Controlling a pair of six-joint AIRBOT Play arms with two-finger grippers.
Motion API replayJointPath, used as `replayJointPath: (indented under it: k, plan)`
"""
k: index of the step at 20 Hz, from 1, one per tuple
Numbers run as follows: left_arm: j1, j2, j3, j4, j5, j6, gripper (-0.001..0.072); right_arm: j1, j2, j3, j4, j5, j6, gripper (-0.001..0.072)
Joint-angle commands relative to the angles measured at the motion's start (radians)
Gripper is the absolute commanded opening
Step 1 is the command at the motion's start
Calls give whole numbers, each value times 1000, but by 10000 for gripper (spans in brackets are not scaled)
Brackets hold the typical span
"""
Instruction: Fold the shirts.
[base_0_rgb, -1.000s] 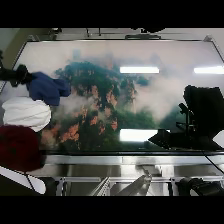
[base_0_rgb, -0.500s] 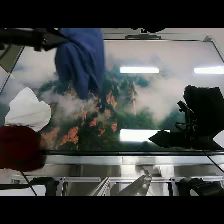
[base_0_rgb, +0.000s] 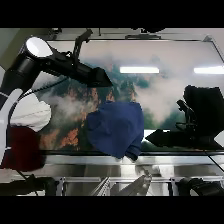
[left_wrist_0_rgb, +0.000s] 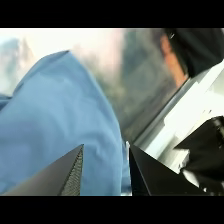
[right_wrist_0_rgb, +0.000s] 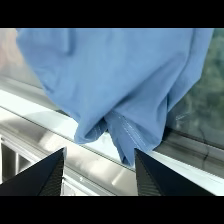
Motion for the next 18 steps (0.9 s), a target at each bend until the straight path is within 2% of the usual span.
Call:
replayJointPath:
  k: [1, 3, 5, 8, 11, 13, 15, 18]
  plan:
    - [49, -27, 51, 39, -198, -76, 298, 0, 0, 22, -2, 47, -10, 486]
    - [98, -7, 23, 56, -298, -99, 298, 0, -7, 14, -49, 66, -10, 487]
    - [96, 72, -151, 117, -275, -112, 298, 0, -8, -28, -68, 58, -16, 487]
    - [40, 209, -508, 159, -100, -105, 299, 0, -34, -118, -71, 17, -27, 486]
    - [-62, 307, -816, 157, 174, -106, 298, 2, -105, -150, -66, -36, -90, 486]
    - [-124, 336, -935, 158, 318, -107, 298, 2, -178, -150, 2, -78, -174, 486]
    - [-136, 357, -987, 163, 352, -109, 298, 2, -266, -149, 116, -84, -289, 486]
    - [-58, 423, -1031, 171, 330, -109, 298, 2, -389, -149, 243, -92, -412, 486]
